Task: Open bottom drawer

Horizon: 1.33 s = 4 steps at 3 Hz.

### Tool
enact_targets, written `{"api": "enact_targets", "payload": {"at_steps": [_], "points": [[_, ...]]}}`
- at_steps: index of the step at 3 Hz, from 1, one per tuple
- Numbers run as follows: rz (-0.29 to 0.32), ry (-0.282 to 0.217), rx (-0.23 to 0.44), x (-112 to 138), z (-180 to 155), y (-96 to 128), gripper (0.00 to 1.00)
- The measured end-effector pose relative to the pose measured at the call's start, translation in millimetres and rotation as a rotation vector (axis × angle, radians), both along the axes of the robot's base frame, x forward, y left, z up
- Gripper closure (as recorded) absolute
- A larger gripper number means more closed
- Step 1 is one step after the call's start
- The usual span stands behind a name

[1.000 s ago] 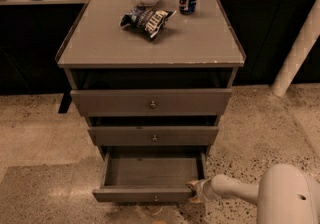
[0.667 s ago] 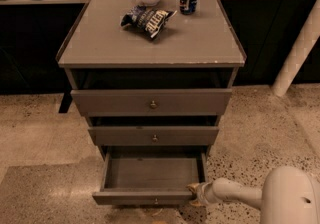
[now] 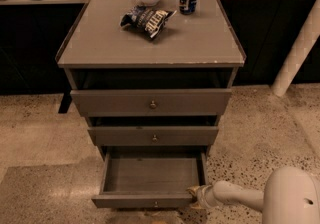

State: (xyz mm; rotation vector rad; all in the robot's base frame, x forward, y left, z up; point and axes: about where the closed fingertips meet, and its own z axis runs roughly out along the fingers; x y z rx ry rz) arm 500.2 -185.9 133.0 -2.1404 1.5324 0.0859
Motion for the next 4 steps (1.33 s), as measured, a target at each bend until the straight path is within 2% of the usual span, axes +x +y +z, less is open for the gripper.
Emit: {"api": "enact_targets", "payload": {"at_steps": [3,4], "points": [[-0.005,0.008,-0.001,-12.5,1.6,-1.0,1.00],[-0.009,0.014,-0.001,-25.2,-0.9,-1.2,1.00]]}}
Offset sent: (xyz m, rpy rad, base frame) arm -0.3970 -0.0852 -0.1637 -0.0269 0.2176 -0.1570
